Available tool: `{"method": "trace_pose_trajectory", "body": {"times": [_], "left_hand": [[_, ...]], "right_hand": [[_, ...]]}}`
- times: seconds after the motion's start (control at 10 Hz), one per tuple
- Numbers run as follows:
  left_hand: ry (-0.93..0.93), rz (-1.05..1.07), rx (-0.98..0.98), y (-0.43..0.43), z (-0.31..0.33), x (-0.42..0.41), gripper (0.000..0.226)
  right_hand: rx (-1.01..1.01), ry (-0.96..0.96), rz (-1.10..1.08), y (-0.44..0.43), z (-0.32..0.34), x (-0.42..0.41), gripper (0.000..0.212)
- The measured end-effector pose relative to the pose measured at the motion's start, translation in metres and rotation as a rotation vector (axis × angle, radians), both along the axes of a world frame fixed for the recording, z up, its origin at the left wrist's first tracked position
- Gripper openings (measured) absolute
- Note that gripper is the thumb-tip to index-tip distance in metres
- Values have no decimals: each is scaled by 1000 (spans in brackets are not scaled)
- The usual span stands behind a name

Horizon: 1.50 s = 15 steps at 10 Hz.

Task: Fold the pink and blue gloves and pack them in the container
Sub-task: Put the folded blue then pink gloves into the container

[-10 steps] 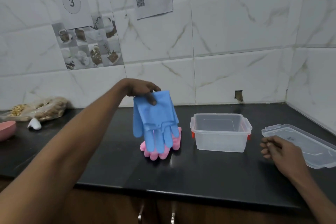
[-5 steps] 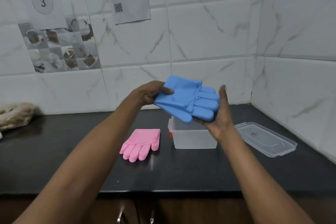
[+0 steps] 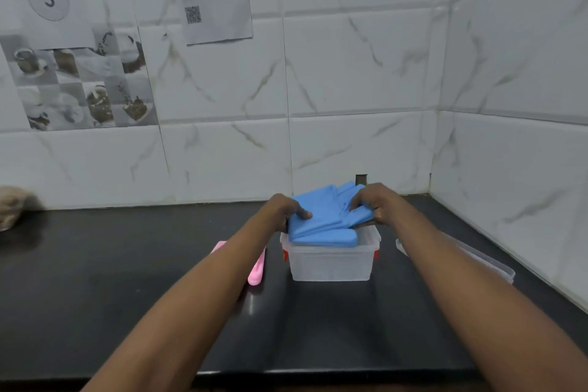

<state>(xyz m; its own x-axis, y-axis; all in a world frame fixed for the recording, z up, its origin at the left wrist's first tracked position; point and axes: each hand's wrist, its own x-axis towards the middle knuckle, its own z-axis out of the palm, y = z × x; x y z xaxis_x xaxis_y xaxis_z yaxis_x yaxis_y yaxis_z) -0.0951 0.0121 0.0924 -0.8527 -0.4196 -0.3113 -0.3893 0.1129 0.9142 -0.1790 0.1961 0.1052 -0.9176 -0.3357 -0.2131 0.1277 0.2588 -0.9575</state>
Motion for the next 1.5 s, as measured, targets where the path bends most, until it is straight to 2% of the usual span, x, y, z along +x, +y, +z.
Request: {"method": "trace_pose_trajectory", "body": {"times": [0.1, 0.2, 0.3, 0.4, 0.5, 0.6, 0.7, 0.8, 0.9, 1.0, 1.1, 1.2, 1.3, 1.4, 1.5], "left_hand": [[8, 21, -149, -2, -12, -9, 39], [-9, 36, -433, 4, -14, -14, 7], [-13, 10, -775, 20, -20, -16, 5], [-10, 20, -872, 32, -39, -24, 35], [-30, 30, -844, 32, -47, -30, 40], [-77, 32, -793, 35, -39, -25, 31], [-258, -174, -996, 38, -33, -26, 19], [-342, -242, -1069, 40, -36, -25, 17], [-425, -371, -1210, 42, -37, -25, 22], [-406, -427, -1355, 44, -40, -27, 37], [-280, -333, -1412, 30, -29, -30, 36], [-47, -265, -1499, 4, -4, -26, 39], [-127, -610, -1499, -13, 1, -22, 51], [-277, -727, -1609, -22, -12, -24, 58], [-350, -768, -1678, -23, -24, -28, 50]], "right_hand": [[149, 112, 10, -6, -22, -10, 33], [360, 281, 34, -11, -26, -10, 30], [614, 454, 94, -19, -27, -7, 32], [812, 565, 134, -27, -33, -7, 35], [913, 548, 150, -31, -28, -3, 41], [970, 511, 189, -31, -22, -3, 35], [1152, 533, 369, -32, -17, 5, 30], [1230, 499, 476, -36, -21, 11, 29], [1256, 489, 506, -38, -25, 12, 36], [1238, 497, 510, -37, -18, 11, 41], [1095, 609, 421, -32, -9, 7, 35], [1034, 988, 321, -25, -3, 0, 24], [937, 988, 493, -27, -2, -2, 34], [1179, 908, 667, -36, -23, 0, 41], [1331, 955, 676, -44, -44, -7, 15]]}}
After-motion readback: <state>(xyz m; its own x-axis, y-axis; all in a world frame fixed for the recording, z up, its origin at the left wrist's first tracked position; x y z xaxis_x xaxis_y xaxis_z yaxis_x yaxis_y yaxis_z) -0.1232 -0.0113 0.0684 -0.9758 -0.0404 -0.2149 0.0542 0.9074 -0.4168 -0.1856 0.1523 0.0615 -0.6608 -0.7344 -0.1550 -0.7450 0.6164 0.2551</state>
